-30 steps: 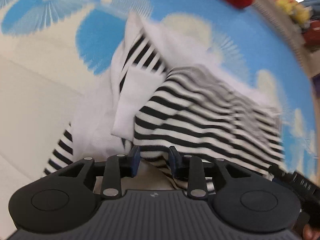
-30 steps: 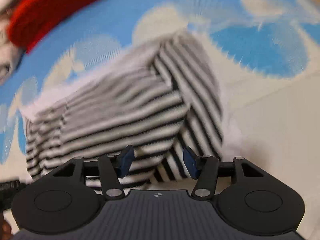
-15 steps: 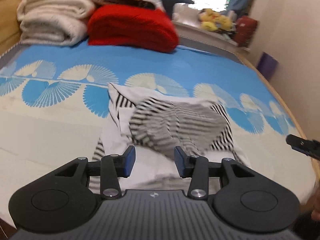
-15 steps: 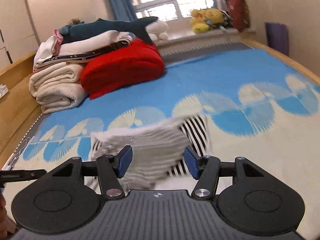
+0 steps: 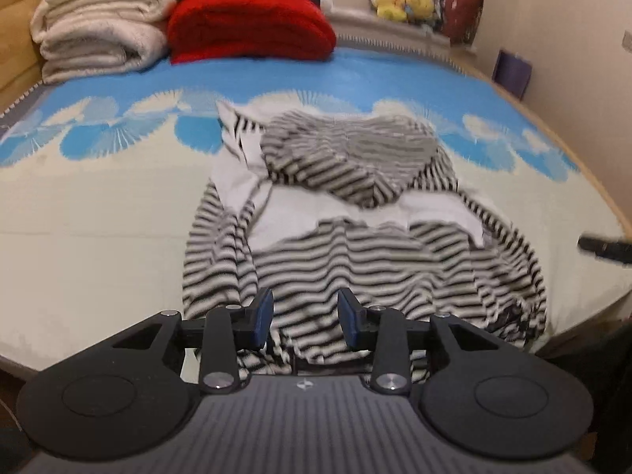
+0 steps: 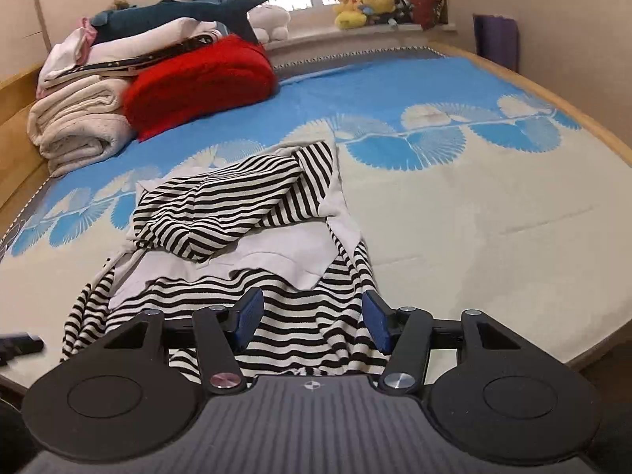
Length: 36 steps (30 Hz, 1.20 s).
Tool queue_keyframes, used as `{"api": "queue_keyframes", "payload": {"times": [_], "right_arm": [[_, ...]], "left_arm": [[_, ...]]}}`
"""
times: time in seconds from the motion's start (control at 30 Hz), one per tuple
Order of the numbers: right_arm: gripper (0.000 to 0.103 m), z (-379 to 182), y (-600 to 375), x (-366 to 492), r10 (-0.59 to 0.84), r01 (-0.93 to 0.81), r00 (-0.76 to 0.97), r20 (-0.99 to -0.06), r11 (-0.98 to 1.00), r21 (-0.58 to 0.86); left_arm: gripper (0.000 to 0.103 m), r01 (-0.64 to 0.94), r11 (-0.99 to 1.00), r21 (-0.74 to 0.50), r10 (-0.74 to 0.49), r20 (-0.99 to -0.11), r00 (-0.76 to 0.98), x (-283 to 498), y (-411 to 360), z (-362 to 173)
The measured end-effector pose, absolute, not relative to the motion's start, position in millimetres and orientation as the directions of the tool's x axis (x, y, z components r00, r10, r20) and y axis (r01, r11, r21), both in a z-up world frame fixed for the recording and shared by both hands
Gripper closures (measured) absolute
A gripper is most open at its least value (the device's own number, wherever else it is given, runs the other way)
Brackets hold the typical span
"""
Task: Fold small clothes
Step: 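Move both grippers to the striped sleeve cuffs and close on them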
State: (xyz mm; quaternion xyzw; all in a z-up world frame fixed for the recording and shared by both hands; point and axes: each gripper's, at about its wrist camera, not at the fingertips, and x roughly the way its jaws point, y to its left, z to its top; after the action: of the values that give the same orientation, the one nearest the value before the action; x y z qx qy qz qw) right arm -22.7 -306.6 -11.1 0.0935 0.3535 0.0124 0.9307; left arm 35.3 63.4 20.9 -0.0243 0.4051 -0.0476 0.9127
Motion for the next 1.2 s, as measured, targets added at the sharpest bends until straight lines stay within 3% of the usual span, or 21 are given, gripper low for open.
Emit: {"api": "queue_keyframes", "payload": {"times": [0.2, 0.23, 0.5, 0.6, 0.77, 0.93, 1.2], "right_arm": [[0.045, -33.8, -304.7, -20.7, 0.016, 0.061, 0.747, -0.664, 0.994, 0.093], [0.046, -40.7, -303.3, -14.9, -0.007, 0.067, 0.725, -0.688, 0.996, 0.061], [0.048, -67.2, -316.9, 8.8, -0.052, 0.12, 0.673, -0.738, 0.992, 0.039], [0.048, -74.6, -325.3, 14.5, -0.052, 0.154, 0.649, -0.759, 0.986, 0.063], [0.044, -92.1, -337.9, 24.2, 0.004, 0.195, 0.586, -0.81, 0.97, 0.146], [0.043, -106.5, -340.9, 30.2, 0.075, 0.212, 0.532, -0.843, 0.952, 0.219], [0.043, -126.8, -341.9, 32.6, 0.095, 0.253, 0.46, -0.883, 0.939, 0.233]], "left_arm": [[0.064, 0.058, 0.996, -0.065, -0.087, -0.733, 0.675, 40.1, 76.9, -12.7], [0.071, 0.026, 0.998, -0.054, -0.058, -0.76, 0.648, 46.4, 79.5, -18.5], [0.071, -0.161, 0.962, -0.221, -0.078, -0.786, 0.614, 72.1, 118.1, -32.2], [0.059, -0.253, 0.939, -0.235, -0.045, -0.809, 0.586, 79.1, 129.7, -41.4], [0.031, -0.383, 0.872, -0.305, -0.065, -0.848, 0.527, 85.5, 150.5, -58.5], [0.031, -0.428, 0.837, -0.341, -0.123, -0.879, 0.461, 91.8, 154.2, -80.1], [0.03, -0.397, 0.866, -0.305, -0.11, -0.889, 0.444, 93.7, 139.0, -90.3]]}}
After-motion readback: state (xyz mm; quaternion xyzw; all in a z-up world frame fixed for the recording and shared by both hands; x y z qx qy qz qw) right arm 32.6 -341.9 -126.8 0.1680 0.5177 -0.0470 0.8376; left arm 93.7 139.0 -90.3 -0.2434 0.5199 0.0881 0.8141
